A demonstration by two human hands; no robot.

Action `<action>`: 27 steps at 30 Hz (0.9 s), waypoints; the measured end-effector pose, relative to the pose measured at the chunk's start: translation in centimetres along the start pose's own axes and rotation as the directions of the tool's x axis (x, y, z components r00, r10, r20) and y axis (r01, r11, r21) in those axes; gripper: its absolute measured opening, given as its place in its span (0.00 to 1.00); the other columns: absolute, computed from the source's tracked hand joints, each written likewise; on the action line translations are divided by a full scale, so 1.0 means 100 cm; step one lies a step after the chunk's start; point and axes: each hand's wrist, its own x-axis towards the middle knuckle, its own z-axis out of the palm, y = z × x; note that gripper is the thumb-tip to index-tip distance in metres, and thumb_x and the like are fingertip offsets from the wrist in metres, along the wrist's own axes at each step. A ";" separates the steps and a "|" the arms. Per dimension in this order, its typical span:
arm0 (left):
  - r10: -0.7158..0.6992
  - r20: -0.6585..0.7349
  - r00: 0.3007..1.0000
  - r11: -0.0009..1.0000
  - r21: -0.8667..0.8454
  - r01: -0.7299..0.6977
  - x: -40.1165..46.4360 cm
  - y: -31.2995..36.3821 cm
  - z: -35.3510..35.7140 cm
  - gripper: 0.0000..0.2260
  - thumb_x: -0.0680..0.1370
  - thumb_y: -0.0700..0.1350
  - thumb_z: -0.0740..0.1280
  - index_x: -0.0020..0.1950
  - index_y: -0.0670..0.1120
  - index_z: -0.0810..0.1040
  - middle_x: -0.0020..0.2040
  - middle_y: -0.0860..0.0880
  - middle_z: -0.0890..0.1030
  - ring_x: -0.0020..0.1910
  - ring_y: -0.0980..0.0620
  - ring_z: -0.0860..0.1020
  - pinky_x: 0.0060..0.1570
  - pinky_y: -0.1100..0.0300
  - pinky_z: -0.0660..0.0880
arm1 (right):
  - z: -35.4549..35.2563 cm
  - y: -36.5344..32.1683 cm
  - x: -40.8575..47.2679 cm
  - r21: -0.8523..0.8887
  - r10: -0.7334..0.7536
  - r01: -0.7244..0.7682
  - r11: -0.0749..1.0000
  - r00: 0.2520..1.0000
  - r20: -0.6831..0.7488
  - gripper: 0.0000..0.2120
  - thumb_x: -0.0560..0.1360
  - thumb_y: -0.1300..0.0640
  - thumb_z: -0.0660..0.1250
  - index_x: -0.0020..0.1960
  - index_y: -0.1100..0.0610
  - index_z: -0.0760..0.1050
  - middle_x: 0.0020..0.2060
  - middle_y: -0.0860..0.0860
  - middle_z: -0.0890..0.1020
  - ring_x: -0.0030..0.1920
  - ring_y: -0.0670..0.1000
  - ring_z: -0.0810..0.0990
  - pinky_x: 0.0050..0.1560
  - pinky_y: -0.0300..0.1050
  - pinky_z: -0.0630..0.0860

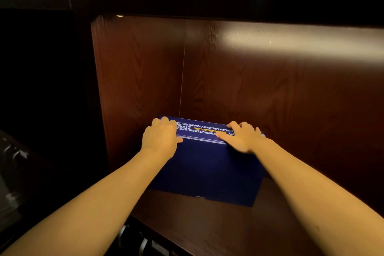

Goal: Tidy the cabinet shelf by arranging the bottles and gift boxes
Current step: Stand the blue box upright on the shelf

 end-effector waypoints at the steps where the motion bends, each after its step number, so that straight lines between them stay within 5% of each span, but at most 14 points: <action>1: -0.051 -0.016 0.999 0.999 -0.004 0.051 -0.002 0.003 -0.001 0.19 0.80 0.57 0.66 0.64 0.46 0.74 0.59 0.46 0.76 0.58 0.46 0.74 0.50 0.52 0.75 | -0.001 -0.003 -0.007 -0.015 0.032 -0.032 0.999 0.999 0.003 0.41 0.72 0.22 0.49 0.77 0.46 0.59 0.73 0.58 0.67 0.73 0.61 0.66 0.74 0.67 0.55; 5: -0.187 0.177 0.966 0.980 -0.033 0.196 -0.007 0.021 -0.009 0.12 0.82 0.49 0.64 0.59 0.42 0.77 0.54 0.43 0.81 0.53 0.43 0.79 0.42 0.53 0.73 | -0.008 -0.014 -0.045 -0.056 0.167 -0.165 0.985 0.985 0.051 0.46 0.70 0.20 0.46 0.79 0.47 0.55 0.75 0.59 0.63 0.75 0.64 0.61 0.73 0.69 0.54; 9: -0.205 0.395 0.895 0.947 -0.150 0.283 -0.001 0.042 -0.028 0.13 0.79 0.40 0.61 0.61 0.39 0.77 0.55 0.41 0.82 0.49 0.42 0.80 0.44 0.52 0.75 | -0.013 -0.021 -0.080 -0.096 0.252 -0.245 0.965 0.964 0.078 0.49 0.68 0.18 0.44 0.80 0.48 0.53 0.75 0.60 0.63 0.74 0.64 0.61 0.71 0.71 0.57; 11: -0.226 0.535 0.814 0.866 -0.273 0.420 -0.001 0.053 -0.040 0.19 0.81 0.47 0.57 0.66 0.39 0.74 0.54 0.41 0.82 0.45 0.44 0.80 0.46 0.54 0.76 | -0.017 -0.023 -0.096 -0.118 0.274 -0.261 0.958 0.956 0.107 0.49 0.68 0.18 0.44 0.80 0.48 0.54 0.74 0.60 0.63 0.73 0.64 0.61 0.71 0.69 0.60; 13: -0.229 0.625 0.747 0.777 -0.345 0.527 -0.002 0.064 -0.048 0.32 0.80 0.65 0.55 0.73 0.41 0.68 0.51 0.41 0.81 0.44 0.45 0.81 0.48 0.55 0.79 | -0.020 -0.025 -0.111 -0.123 0.294 -0.279 0.952 0.946 0.135 0.49 0.69 0.19 0.45 0.80 0.48 0.54 0.73 0.59 0.63 0.73 0.62 0.61 0.70 0.67 0.62; 17: -0.121 0.683 0.721 0.863 -0.287 0.416 -0.002 0.086 -0.055 0.53 0.65 0.82 0.55 0.78 0.45 0.63 0.54 0.40 0.79 0.47 0.44 0.82 0.51 0.52 0.80 | -0.023 -0.032 -0.140 -0.162 0.309 -0.281 0.946 0.932 0.189 0.49 0.70 0.20 0.45 0.81 0.49 0.50 0.74 0.58 0.62 0.74 0.60 0.59 0.69 0.62 0.64; 21: -0.023 0.744 0.668 0.940 -0.211 0.267 -0.011 0.121 -0.066 0.46 0.72 0.75 0.58 0.79 0.43 0.60 0.74 0.40 0.67 0.65 0.41 0.75 0.55 0.54 0.73 | -0.024 -0.042 -0.164 -0.170 0.305 -0.267 0.949 0.917 0.258 0.52 0.70 0.21 0.47 0.82 0.54 0.46 0.73 0.60 0.61 0.72 0.61 0.59 0.70 0.59 0.64; 27: 0.081 0.794 0.603 0.976 -0.185 0.113 -0.001 0.162 -0.058 0.44 0.71 0.75 0.62 0.76 0.44 0.66 0.73 0.41 0.68 0.70 0.39 0.69 0.60 0.49 0.65 | -0.038 -0.055 -0.203 -0.092 0.166 -0.145 0.985 0.941 0.295 0.43 0.77 0.28 0.52 0.77 0.61 0.62 0.70 0.64 0.64 0.68 0.63 0.65 0.66 0.55 0.66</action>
